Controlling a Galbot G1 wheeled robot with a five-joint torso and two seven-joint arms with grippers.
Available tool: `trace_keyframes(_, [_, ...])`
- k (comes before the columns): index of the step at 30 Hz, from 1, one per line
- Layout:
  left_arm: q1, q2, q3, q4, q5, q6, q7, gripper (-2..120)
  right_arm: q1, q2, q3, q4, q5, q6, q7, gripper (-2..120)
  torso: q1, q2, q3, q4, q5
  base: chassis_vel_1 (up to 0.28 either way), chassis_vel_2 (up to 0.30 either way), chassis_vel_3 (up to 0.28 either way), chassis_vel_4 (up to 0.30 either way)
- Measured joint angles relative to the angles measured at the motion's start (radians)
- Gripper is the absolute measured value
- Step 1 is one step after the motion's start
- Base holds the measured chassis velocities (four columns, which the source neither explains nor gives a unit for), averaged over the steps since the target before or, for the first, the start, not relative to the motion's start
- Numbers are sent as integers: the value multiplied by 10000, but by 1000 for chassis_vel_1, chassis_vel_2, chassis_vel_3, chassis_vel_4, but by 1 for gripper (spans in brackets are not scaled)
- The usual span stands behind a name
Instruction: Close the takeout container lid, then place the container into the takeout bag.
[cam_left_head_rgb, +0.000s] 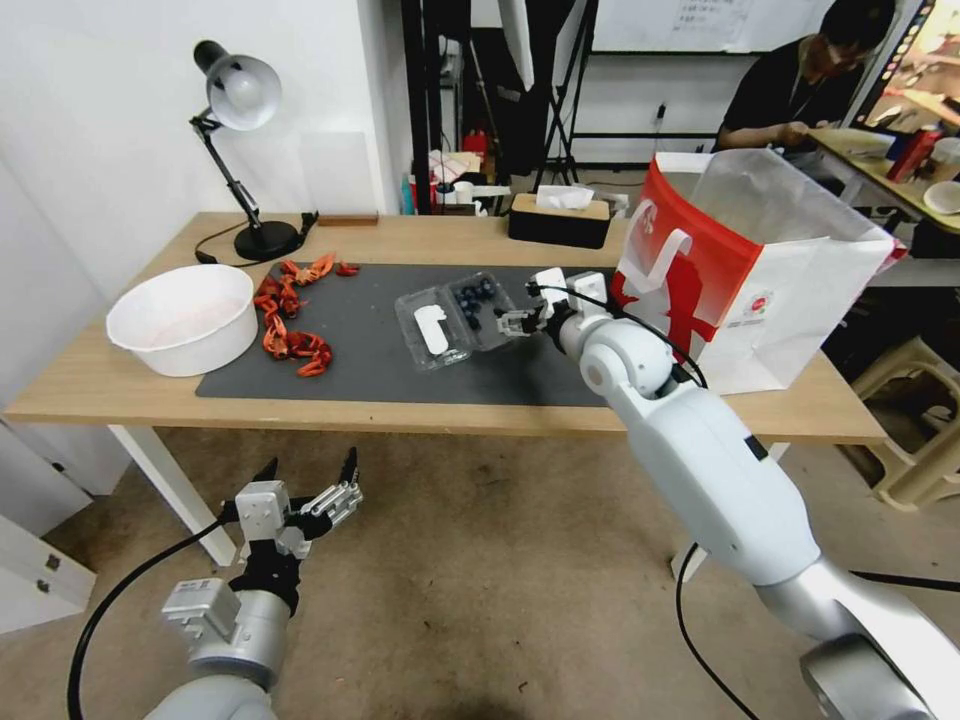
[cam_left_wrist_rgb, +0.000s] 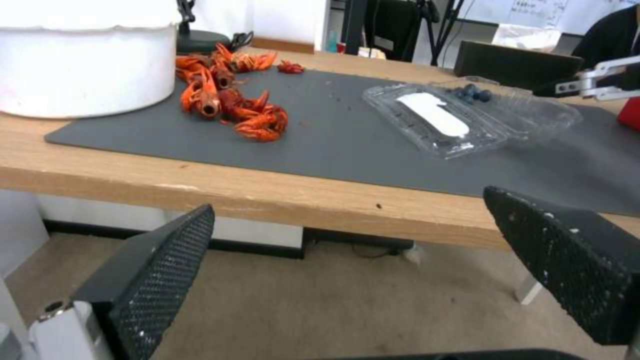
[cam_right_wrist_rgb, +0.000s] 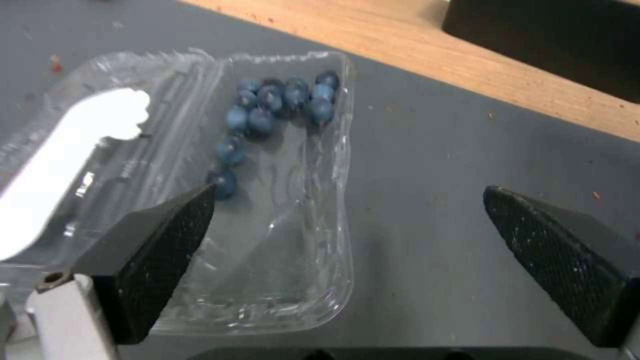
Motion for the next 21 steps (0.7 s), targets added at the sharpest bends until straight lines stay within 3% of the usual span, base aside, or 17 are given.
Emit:
trace_keyframes(14, [26, 0, -35, 48, 4, -150, 14, 100, 511, 152, -421, -958, -247, 28, -70, 100, 0, 0, 0, 1, 0, 0, 0, 0, 0])
trace_keyframes(21, [47, -62, -14, 84, 46, -236, 15, 100, 761, 115, -455, -1342, 259, 41, -220, 100, 0, 0, 0, 1, 1, 0, 0, 0, 0])
